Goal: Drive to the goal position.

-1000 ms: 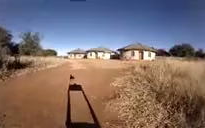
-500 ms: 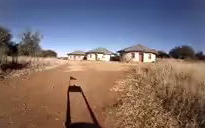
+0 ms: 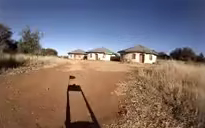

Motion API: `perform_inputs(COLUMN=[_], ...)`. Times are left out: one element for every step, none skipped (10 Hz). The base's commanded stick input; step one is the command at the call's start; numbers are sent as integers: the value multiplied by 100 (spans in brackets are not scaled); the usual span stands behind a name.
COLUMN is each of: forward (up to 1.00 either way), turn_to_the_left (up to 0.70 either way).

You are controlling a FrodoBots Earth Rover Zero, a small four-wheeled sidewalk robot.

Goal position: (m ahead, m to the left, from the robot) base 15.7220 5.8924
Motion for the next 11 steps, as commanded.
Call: perform_inputs(forward=[50,50,50,50,50,50,50,50,50,50,50], turn_to_the_left=[0,0,0,0,0,0,0,0,0,0,0])
